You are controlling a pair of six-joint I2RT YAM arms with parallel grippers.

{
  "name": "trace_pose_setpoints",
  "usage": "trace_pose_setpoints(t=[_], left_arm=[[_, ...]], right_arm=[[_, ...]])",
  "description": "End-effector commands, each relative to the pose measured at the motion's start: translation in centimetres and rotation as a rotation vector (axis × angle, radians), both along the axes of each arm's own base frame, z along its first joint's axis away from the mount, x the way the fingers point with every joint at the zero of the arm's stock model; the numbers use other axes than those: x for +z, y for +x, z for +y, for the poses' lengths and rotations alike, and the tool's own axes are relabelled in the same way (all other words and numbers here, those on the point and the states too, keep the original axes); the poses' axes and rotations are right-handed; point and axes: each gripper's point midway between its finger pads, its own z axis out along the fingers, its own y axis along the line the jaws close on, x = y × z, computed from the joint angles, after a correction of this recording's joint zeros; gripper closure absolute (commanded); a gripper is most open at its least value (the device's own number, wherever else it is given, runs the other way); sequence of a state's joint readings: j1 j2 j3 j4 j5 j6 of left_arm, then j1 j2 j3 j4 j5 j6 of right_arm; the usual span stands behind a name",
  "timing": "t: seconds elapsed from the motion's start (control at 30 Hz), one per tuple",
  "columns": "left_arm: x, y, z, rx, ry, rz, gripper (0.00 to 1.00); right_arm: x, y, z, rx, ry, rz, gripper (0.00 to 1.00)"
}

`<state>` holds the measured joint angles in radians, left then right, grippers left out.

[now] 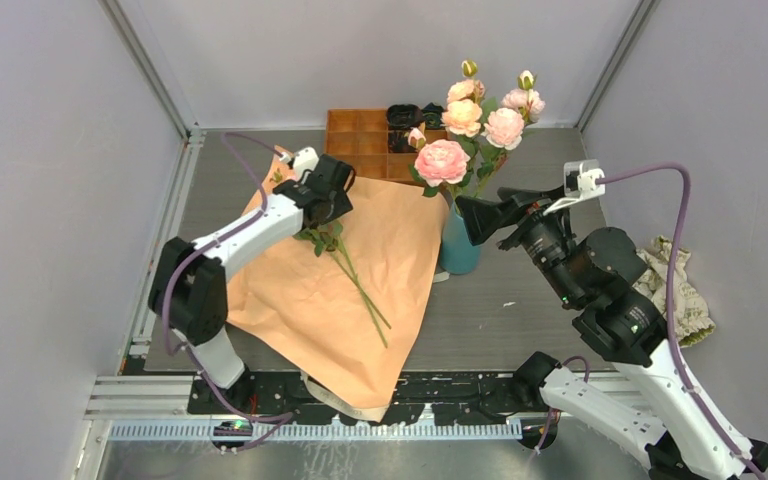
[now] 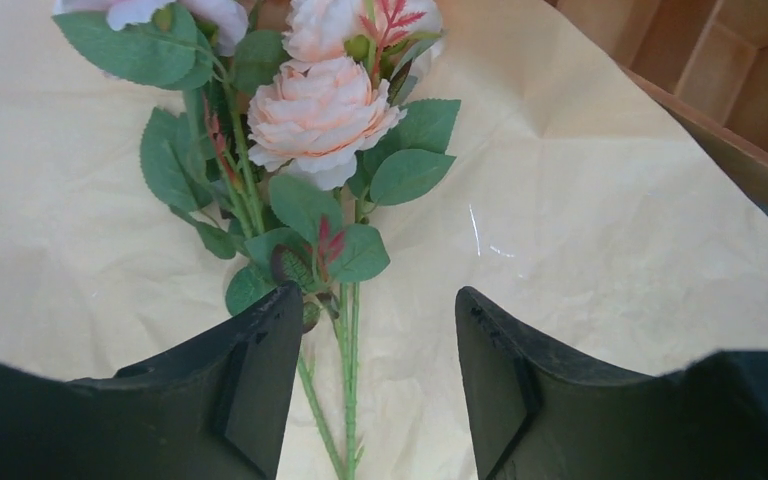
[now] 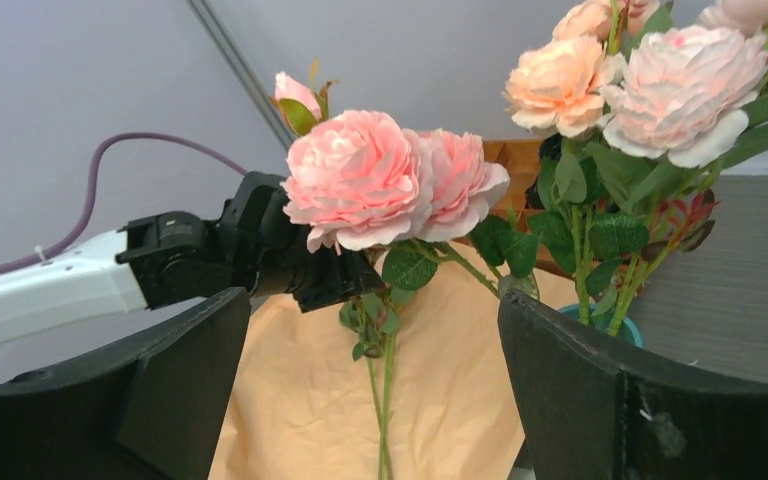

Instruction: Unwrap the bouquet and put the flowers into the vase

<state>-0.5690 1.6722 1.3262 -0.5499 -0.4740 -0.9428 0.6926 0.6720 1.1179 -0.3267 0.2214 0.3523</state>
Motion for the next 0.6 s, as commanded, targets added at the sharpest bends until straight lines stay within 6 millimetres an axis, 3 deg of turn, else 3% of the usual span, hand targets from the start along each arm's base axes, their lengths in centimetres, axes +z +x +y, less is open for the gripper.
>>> trace_pose_setpoints(t=[0.0, 0.27, 0.57], left_arm=[[-1.2, 1.0, -0.9, 0.039, -0.011, 0.062, 0.44], [-5.3, 1.2, -1.1, 0.058, 0.032, 0.150, 0.46], [-8.6, 2.0, -2.0, 0.045, 0.059, 0.216, 0.49]], right_arm=[[-0.1, -0.3, 0.2, 0.016, 0.028, 0.002, 0.01], [-0.6, -0.5, -1.2, -0.035, 0.024, -0.009, 0.00], [-0.9, -0.5, -1.2, -0.035, 0.028, -0.009, 0.01]])
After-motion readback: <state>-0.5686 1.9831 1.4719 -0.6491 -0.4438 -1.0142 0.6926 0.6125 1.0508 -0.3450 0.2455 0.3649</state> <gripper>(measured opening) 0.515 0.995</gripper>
